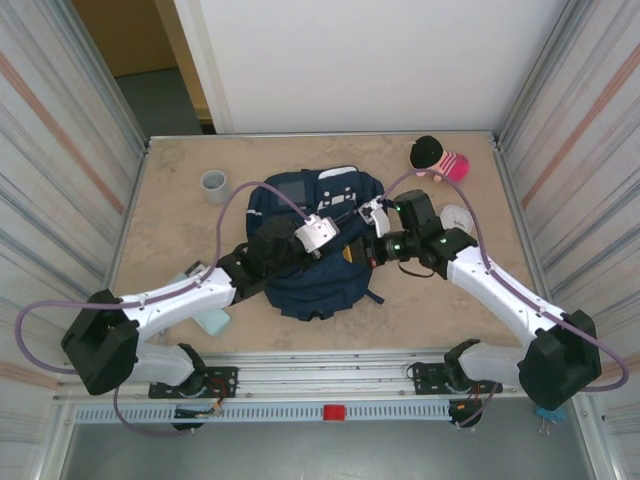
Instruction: Pack books, pencil case, and school supplies into a backpack
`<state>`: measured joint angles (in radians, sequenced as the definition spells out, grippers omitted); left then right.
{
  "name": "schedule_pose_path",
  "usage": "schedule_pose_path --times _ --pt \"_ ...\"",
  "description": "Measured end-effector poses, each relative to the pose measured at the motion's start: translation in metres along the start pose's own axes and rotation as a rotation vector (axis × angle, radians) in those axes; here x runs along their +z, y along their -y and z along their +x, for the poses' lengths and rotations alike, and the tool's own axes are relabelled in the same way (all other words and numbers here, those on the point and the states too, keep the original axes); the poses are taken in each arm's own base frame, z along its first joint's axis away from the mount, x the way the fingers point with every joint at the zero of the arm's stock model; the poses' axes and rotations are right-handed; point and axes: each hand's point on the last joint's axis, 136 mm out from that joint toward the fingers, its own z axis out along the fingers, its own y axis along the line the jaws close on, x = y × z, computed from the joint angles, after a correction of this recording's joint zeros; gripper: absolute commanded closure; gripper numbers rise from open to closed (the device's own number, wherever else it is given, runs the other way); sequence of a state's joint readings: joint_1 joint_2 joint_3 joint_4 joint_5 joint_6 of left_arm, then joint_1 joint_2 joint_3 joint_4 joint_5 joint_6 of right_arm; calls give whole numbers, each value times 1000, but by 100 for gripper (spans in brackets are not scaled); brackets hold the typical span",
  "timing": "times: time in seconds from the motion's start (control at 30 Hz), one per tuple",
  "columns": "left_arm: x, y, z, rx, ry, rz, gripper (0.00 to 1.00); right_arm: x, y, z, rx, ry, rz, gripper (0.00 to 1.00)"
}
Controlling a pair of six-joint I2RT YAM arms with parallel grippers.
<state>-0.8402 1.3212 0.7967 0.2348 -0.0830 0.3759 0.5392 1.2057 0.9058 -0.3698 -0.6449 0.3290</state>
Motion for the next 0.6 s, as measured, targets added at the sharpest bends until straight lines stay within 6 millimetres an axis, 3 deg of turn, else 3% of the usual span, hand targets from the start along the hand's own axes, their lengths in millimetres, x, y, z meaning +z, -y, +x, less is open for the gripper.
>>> schedule_pose_path --times 0.13,0.2,0.4,0.6 --pt "1 2 -1 -6 15 12 100 -3 -1 8 45 -1 -8 57" --pt "1 1 -2 -11 36 26 100 -13 -5 9 63 17 -34 45" --pt "-6 12 7 -21 98 141 100 -60 12 -18 176 203 2 37" --pt "-14 22 9 0 142 240 100 -51 29 -13 429 223 -42 34"
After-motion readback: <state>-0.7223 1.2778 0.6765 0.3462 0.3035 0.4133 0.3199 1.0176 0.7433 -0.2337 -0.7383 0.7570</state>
